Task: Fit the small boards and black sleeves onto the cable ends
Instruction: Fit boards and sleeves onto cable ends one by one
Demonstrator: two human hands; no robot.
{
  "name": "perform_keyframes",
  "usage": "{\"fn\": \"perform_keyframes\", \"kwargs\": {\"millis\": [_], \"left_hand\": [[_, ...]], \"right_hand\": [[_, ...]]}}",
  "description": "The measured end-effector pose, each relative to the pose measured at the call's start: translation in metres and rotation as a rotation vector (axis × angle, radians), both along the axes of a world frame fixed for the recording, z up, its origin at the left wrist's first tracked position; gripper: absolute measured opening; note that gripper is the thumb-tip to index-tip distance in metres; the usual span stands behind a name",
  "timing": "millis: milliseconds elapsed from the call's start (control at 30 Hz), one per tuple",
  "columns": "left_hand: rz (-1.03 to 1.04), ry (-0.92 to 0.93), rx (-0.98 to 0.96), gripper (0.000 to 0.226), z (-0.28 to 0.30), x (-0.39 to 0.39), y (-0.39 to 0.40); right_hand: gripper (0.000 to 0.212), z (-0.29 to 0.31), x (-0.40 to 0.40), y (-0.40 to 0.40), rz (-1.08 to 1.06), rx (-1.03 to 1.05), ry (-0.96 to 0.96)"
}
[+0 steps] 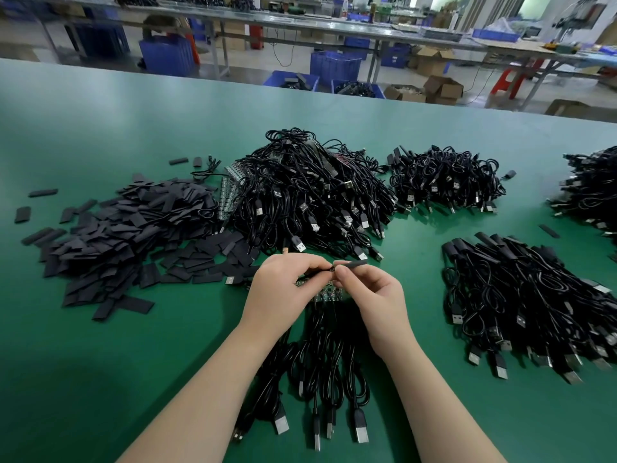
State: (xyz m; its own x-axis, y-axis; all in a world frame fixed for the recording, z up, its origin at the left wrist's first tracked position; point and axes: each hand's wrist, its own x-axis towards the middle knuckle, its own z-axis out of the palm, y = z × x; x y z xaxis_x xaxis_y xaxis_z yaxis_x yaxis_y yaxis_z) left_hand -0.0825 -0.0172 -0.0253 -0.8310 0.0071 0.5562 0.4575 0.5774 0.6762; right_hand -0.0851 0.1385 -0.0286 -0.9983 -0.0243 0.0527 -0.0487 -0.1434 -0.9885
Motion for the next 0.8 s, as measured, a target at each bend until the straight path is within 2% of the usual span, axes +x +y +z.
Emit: {"fn": "perform_keyframes", "kwargs": {"millis": [200, 400, 533, 800], "left_hand": [[-0.009, 0.059, -0.048, 0.009, 0.0013, 0.0, 0.0017], [0.015, 0.091, 0.027, 0.015, -0.0014, 0.0009, 0.0029], [0.003, 0.133, -0.012, 0.017, -0.0003, 0.0, 0.0015], [0.043, 0.081, -0.052, 0.018, -0.0005, -0.0015, 0.0015]], "right_hand": [[0.018, 0.0003, 0.0, -0.0013, 0.009, 0.027, 0.01], [0.016, 0.0004, -0.0001, -0.0009, 0.02, 0.043, -0.007], [0.013, 0.0002, -0.0004, -0.0007, 0.041, 0.04, -0.013], [0.013, -0.0035, -0.0012, -0.0022, 0.034, -0.01, -0.018]]}}
